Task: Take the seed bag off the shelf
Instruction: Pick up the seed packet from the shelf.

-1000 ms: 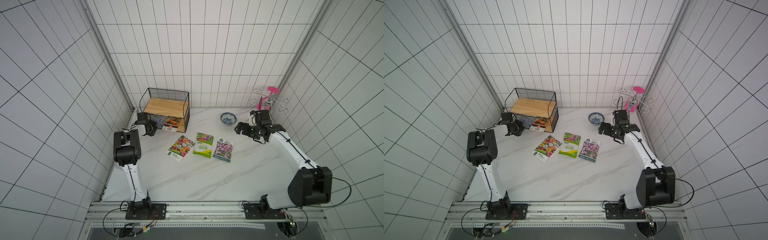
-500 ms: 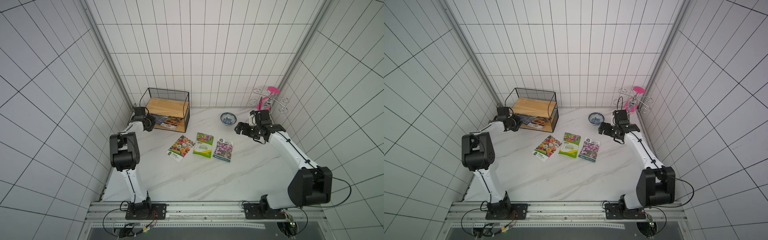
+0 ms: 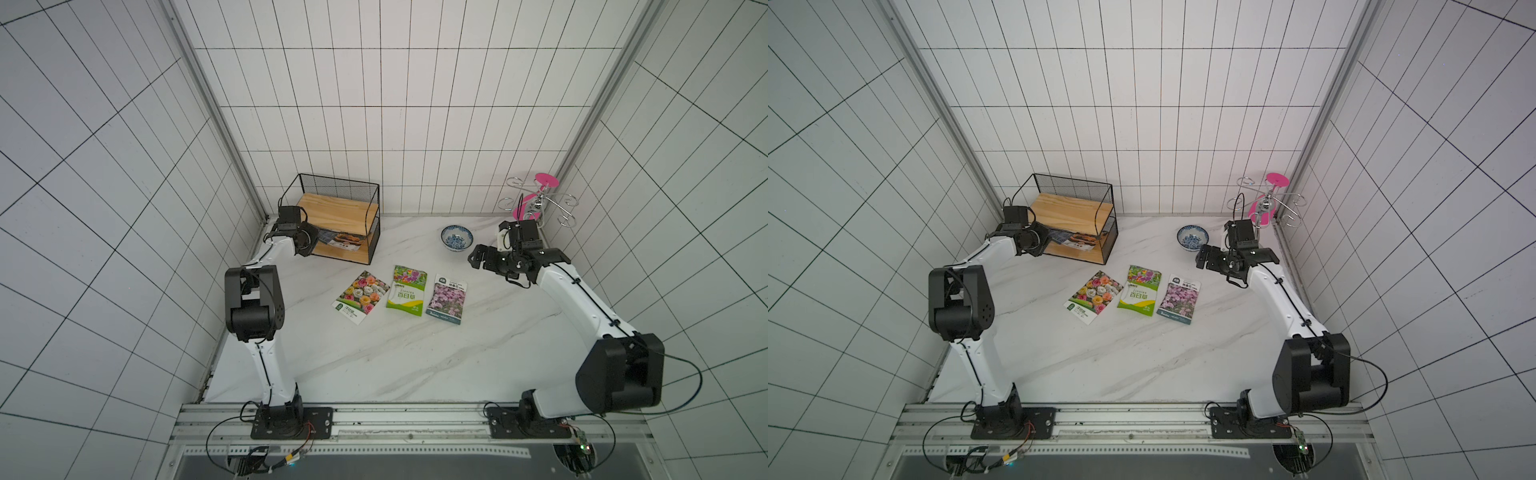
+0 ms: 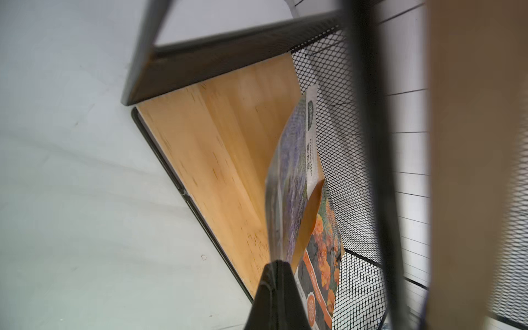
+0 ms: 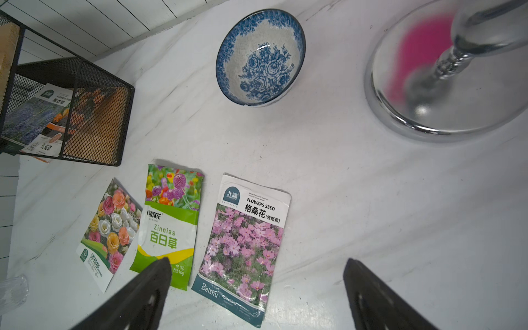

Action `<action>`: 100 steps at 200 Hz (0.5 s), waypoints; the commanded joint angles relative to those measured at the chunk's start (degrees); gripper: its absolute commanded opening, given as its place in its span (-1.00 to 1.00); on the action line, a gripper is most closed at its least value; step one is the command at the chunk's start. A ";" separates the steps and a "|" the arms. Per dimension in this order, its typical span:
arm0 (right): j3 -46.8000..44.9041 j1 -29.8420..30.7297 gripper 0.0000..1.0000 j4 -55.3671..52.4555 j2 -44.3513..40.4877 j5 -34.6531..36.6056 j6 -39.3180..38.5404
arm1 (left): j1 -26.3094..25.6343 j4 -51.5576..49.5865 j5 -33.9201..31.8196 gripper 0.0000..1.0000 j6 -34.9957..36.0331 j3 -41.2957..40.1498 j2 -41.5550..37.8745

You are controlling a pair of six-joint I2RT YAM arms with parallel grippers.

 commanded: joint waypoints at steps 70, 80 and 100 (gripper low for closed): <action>-0.81 0.53 0.98 0.80 -1.86 0.10 0.48 | 2.32 -10.39 -6.48 -1.00 5.26 -5.59 -11.35; -0.84 0.54 0.97 0.83 -2.07 0.17 0.48 | 2.32 -10.84 -5.96 -1.00 5.83 -6.21 -12.39; -1.32 0.54 0.98 0.85 -2.47 0.36 0.48 | 2.39 -10.98 -4.99 -1.00 6.12 -9.61 -15.47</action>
